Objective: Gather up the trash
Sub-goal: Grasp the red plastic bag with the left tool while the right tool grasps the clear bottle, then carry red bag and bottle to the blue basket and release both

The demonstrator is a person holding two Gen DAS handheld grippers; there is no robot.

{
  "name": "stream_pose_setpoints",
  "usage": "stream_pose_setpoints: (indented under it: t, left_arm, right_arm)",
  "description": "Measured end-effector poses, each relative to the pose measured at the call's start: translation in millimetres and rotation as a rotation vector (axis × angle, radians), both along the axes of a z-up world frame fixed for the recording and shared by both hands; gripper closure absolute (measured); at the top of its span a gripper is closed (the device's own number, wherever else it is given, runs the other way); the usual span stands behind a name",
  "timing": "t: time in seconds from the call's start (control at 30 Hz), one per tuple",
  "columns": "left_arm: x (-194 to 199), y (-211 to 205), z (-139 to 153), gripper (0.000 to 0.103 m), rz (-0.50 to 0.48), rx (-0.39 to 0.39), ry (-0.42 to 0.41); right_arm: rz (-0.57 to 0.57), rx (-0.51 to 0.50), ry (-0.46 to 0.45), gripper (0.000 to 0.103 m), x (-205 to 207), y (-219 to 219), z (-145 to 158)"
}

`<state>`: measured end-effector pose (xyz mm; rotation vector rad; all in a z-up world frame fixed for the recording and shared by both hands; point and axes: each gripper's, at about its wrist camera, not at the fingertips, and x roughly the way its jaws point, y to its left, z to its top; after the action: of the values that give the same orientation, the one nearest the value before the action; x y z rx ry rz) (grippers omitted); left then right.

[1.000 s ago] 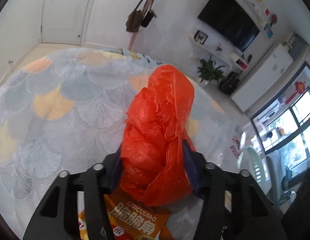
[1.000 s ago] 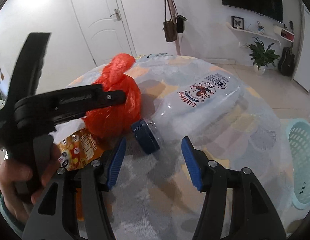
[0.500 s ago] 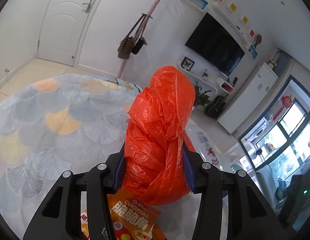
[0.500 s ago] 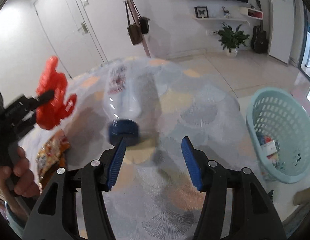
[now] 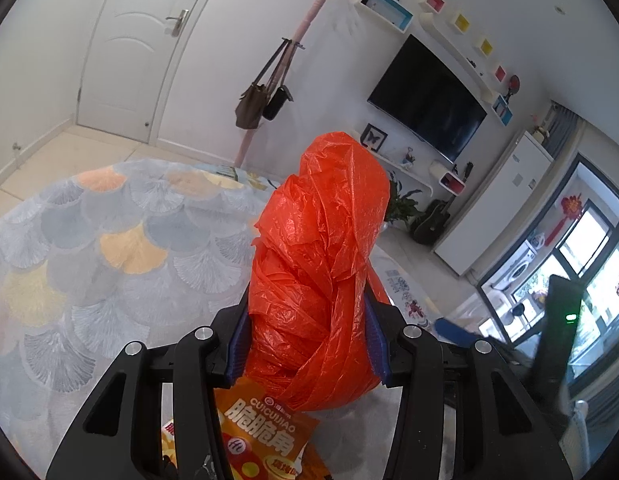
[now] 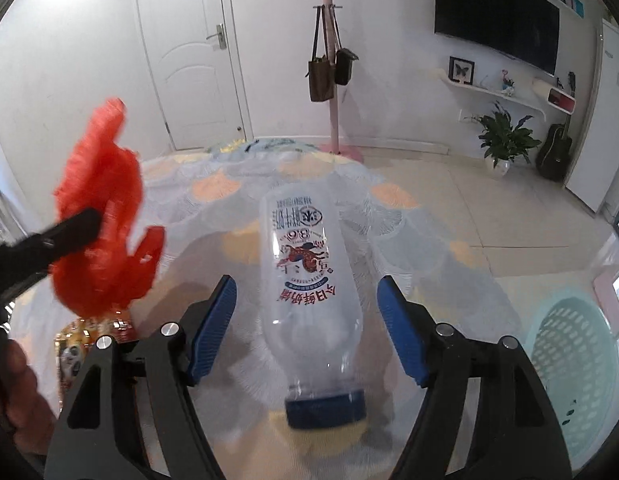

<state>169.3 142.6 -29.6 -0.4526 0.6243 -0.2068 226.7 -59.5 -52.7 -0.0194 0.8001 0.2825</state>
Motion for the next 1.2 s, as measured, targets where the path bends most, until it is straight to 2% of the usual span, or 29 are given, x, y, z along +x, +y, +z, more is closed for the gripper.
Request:
stream_pose_setpoints:
  t: [0.17, 0.27, 0.3, 0.4, 0.57, 0.77, 0.93, 1.2]
  left_arm:
    - [0, -1, -1, 0.057, -0.002, 0.016, 0.002]
    - [2, -4, 2, 0.057, -0.004, 0.032, -0.005]
    - [2, -6, 4, 0.057, -0.001, 0.043, -0.011]
    - [-3, -15, 8, 0.057, 0.005, 0.086, -0.036]
    - [-6, -27, 20, 0.058, -0.014, 0.097, -0.051]
    - [-19, -58, 59, 0.058, -0.076, 0.087, -0.124]
    - [-19, -113, 83, 0.058, -0.156, 0.112, -0.169]
    - [-4, -197, 75, 0.058, -0.278, 0.120, -0.147]
  right_arm:
    - [-0.013, 0.017, 0.050, 0.034, 13, 0, -17]
    - [0.005, 0.021, 0.054, 0.044, 19, 0, -16]
    - [0.012, 0.009, 0.047, 0.048, 15, 3, -16]
    - [0.015, -0.020, 0.014, 0.049, 9, 9, -13]
    - [0.012, 0.036, -0.038, 0.049, -10, -4, 8]
    - [-0.043, 0.072, -0.147, 0.049, -42, -50, 56]
    - [-0.126, 0.076, -0.144, 0.049, -60, -93, 81]
    - [-0.305, 0.079, -0.159, 0.049, -84, -185, 87]
